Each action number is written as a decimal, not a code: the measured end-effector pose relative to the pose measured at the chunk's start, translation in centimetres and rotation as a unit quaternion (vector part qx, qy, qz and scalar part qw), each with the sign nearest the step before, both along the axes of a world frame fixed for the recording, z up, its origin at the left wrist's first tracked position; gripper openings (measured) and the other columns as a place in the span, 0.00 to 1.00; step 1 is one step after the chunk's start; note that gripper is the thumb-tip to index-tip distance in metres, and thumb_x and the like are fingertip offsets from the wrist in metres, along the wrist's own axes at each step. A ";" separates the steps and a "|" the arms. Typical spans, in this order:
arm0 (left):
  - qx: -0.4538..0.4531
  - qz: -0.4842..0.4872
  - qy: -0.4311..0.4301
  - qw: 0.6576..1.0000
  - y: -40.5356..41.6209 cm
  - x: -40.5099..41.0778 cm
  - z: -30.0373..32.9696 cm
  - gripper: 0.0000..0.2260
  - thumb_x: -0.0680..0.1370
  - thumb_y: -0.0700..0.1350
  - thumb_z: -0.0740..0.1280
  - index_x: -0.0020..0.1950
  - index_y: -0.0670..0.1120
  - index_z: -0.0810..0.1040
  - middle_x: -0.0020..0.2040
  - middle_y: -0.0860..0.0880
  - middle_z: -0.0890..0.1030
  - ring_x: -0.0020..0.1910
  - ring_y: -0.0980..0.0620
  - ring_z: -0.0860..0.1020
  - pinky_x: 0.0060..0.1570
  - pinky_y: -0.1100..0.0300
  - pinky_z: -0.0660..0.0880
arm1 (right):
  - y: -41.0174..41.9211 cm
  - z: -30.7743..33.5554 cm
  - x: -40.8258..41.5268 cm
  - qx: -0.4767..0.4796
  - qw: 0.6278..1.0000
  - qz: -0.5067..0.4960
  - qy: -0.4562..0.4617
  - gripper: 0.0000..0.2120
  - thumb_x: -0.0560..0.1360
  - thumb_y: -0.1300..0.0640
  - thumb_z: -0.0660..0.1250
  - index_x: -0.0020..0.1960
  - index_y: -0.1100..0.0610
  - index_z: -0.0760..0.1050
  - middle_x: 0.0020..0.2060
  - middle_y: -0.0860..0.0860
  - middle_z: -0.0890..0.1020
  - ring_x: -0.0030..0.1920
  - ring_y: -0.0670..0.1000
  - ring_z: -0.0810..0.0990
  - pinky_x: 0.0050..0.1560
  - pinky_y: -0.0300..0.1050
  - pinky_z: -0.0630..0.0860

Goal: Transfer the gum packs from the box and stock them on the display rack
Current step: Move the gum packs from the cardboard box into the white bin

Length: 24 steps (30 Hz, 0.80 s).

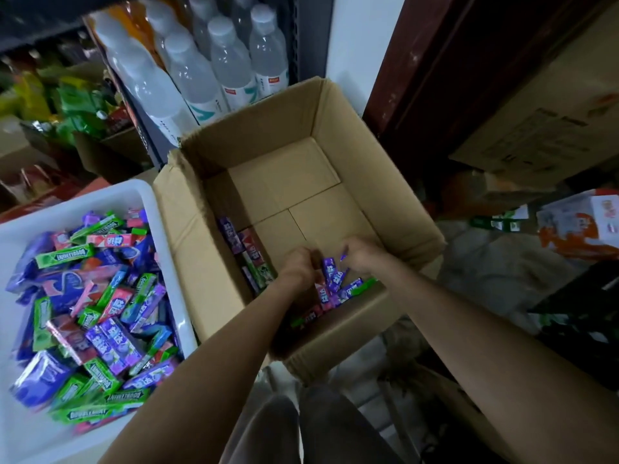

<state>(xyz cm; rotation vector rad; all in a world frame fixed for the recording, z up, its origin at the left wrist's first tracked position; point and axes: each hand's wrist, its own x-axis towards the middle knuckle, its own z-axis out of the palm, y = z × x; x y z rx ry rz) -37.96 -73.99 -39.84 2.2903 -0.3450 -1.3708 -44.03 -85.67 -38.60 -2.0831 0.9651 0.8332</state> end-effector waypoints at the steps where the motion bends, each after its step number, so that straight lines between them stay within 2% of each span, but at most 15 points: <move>1: 0.004 -0.008 -0.011 1.000 0.0 0.0 0.0 0.11 0.72 0.36 0.71 0.55 0.39 0.79 0.51 0.42 0.81 0.51 0.48 0.79 0.54 0.57 0.75 | 0.1 0.0 0.1 0.008 1.000 0.003 0.002 0.06 0.74 0.60 0.69 0.49 0.60 0.75 0.53 0.57 0.80 0.54 0.57 0.78 0.55 0.50 0.76; 4: -0.026 0.002 -0.017 1.000 0.1 0.6 0.1 0.08 0.73 0.35 0.71 0.51 0.39 0.80 0.50 0.42 0.82 0.48 0.49 0.78 0.50 0.59 0.73 | 0.0 -0.1 0.1 0.029 0.999 -0.025 -0.011 0.06 0.74 0.60 0.70 0.43 0.59 0.73 0.48 0.58 0.80 0.50 0.56 0.80 0.53 0.51 0.77; 6: -0.064 0.051 -0.009 0.997 0.2 1.2 0.2 0.04 0.74 0.33 0.69 0.44 0.41 0.79 0.44 0.44 0.81 0.46 0.49 0.77 0.47 0.59 0.74 | -0.3 -0.2 0.2 0.013 0.998 -0.043 -0.048 0.11 0.72 0.61 0.71 0.37 0.55 0.70 0.47 0.57 0.80 0.50 0.55 0.79 0.52 0.50 0.76; 8: -0.088 0.113 0.009 0.990 0.3 1.6 -0.1 0.11 0.74 0.31 0.67 0.36 0.45 0.75 0.37 0.46 0.78 0.43 0.47 0.78 0.37 0.61 0.75 | -0.6 -0.3 0.3 -0.002 0.996 -0.048 -0.078 0.14 0.70 0.63 0.72 0.36 0.52 0.69 0.47 0.55 0.80 0.52 0.55 0.79 0.52 0.49 0.76; 10: -0.089 0.149 0.039 0.984 0.2 1.5 0.1 0.14 0.76 0.30 0.65 0.35 0.46 0.72 0.34 0.47 0.75 0.35 0.49 0.76 0.26 0.65 0.72 | -0.7 -0.3 0.4 0.006 0.996 -0.039 -0.074 0.11 0.69 0.65 0.72 0.43 0.53 0.73 0.53 0.54 0.78 0.56 0.55 0.77 0.52 0.48 0.76; 12: -0.091 0.195 0.081 0.973 -0.1 1.2 0.4 0.13 0.77 0.29 0.63 0.35 0.43 0.71 0.33 0.46 0.73 0.31 0.52 0.72 0.21 0.68 0.71 | -0.4 -0.4 0.6 0.027 0.998 -0.030 -0.047 0.20 0.70 0.66 0.71 0.60 0.56 0.71 0.59 0.55 0.75 0.59 0.56 0.75 0.54 0.48 0.76; 13: -0.097 0.222 0.103 0.965 -0.2 1.1 0.4 0.13 0.77 0.28 0.62 0.35 0.42 0.71 0.34 0.45 0.73 0.31 0.52 0.72 0.20 0.68 0.72 | -0.1 -0.4 0.7 0.051 0.997 -0.044 -0.032 0.23 0.71 0.67 0.70 0.64 0.58 0.68 0.60 0.55 0.73 0.60 0.57 0.74 0.55 0.50 0.76; 15: -0.091 0.251 0.131 0.955 -0.1 1.1 0.3 0.13 0.76 0.27 0.61 0.35 0.40 0.71 0.35 0.44 0.74 0.31 0.52 0.73 0.22 0.66 0.73 | 0.7 -0.1 0.7 0.115 0.988 -0.106 -0.021 0.21 0.72 0.70 0.67 0.62 0.61 0.67 0.55 0.57 0.74 0.59 0.57 0.76 0.56 0.50 0.78; 17: -0.071 0.238 0.147 0.957 0.3 1.2 0.2 0.11 0.75 0.27 0.64 0.36 0.40 0.73 0.36 0.44 0.75 0.29 0.54 0.75 0.25 0.66 0.74 | 1.0 0.0 0.9 0.157 0.976 -0.150 -0.014 0.16 0.72 0.73 0.65 0.57 0.63 0.69 0.51 0.58 0.76 0.58 0.56 0.77 0.53 0.45 0.78; 20: -0.044 0.201 0.152 0.967 0.6 1.0 0.9 0.06 0.73 0.28 0.67 0.44 0.37 0.78 0.39 0.42 0.78 0.22 0.57 0.75 0.21 0.68 0.71 | 1.0 -0.1 0.9 0.175 0.967 -0.184 -0.019 0.15 0.71 0.74 0.67 0.56 0.67 0.70 0.54 0.62 0.78 0.54 0.55 0.79 0.49 0.40 0.78; 22: -0.034 0.186 0.115 0.975 0.6 0.7 0.7 0.11 0.72 0.29 0.68 0.54 0.36 0.79 0.44 0.41 0.79 0.33 0.53 0.78 0.31 0.64 0.74 | 1.1 -0.2 0.9 0.182 0.964 -0.194 -0.015 0.12 0.70 0.74 0.68 0.51 0.65 0.71 0.52 0.62 0.78 0.54 0.55 0.79 0.49 0.41 0.78; 23: -0.036 0.198 0.105 0.974 0.6 0.5 0.5 0.11 0.72 0.29 0.69 0.54 0.37 0.79 0.43 0.42 0.79 0.40 0.50 0.78 0.36 0.60 0.76 | 1.1 -0.2 0.9 0.186 0.962 -0.200 -0.014 0.11 0.71 0.74 0.68 0.46 0.62 0.69 0.49 0.60 0.78 0.54 0.55 0.79 0.48 0.41 0.78; 24: -0.041 0.212 0.102 0.971 0.6 0.3 0.5 0.10 0.73 0.29 0.68 0.52 0.38 0.79 0.41 0.43 0.79 0.42 0.47 0.78 0.38 0.58 0.77 | 1.1 -0.1 0.8 0.191 0.959 -0.208 -0.017 0.13 0.71 0.73 0.67 0.42 0.60 0.66 0.46 0.57 0.77 0.54 0.54 0.78 0.46 0.41 0.79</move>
